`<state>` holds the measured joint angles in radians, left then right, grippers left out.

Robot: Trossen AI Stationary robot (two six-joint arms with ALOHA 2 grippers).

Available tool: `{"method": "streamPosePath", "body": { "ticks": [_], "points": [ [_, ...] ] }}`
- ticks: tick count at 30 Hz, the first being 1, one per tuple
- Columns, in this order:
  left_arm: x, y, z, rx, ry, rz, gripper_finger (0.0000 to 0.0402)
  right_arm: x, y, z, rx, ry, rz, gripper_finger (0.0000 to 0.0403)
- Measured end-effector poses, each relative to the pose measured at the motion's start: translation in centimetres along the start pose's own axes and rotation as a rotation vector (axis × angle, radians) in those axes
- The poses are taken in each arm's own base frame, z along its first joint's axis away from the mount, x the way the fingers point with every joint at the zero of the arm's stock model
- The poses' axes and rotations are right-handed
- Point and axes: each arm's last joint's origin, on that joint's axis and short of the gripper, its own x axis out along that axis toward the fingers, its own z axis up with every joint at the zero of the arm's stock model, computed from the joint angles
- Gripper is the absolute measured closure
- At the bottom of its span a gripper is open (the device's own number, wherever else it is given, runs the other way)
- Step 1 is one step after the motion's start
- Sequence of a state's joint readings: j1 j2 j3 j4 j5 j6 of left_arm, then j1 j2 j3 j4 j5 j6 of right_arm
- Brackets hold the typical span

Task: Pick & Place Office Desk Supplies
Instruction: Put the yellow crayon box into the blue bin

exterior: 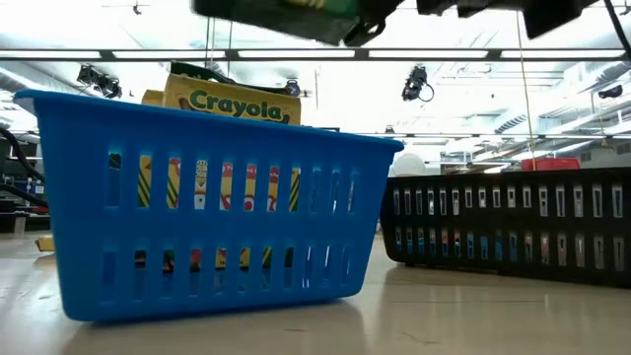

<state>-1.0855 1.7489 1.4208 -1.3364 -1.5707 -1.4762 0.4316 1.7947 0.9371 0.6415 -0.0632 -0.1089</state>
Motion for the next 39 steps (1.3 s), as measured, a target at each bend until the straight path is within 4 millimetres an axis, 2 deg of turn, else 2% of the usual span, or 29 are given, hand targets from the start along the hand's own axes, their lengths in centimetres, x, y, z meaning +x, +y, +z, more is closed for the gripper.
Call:
{"method": "streamPosePath", "body": {
  "ticks": [9, 17, 25, 34, 36, 39],
  "points": [
    [0.0, -0.1, -0.1, -0.002, 0.000, 0.000, 0.0363, 1.9, 0.2, -2.9, 0.049, -0.022, 0.012, 0.0304],
    [0.0, -0.1, -0.1, 0.001, 0.000, 0.001, 0.0363, 2.9, 0.4, -5.4, 0.078, 0.042, 0.016, 0.0304],
    [0.0, -0.1, -0.1, 0.001, 0.000, 0.001, 0.0363, 4.3, 0.1, -6.8, 0.078, 0.100, 0.007, 0.0304],
    [0.0, -0.1, -0.1, -0.001, 0.000, 0.001, 0.0363, 4.3, -0.2, -7.1, 0.107, 0.142, -0.022, 0.0303],
    [0.0, -0.1, -0.1, -0.004, 0.000, 0.001, 0.0363, 4.3, -0.2, -7.1, 0.107, 0.142, -0.020, 0.0270],
    [0.0, -0.1, -0.1, -0.007, 0.000, 0.001, 0.0363, 4.3, -0.2, -7.0, 0.113, 0.138, -0.028, 0.0192]
  ]
}}
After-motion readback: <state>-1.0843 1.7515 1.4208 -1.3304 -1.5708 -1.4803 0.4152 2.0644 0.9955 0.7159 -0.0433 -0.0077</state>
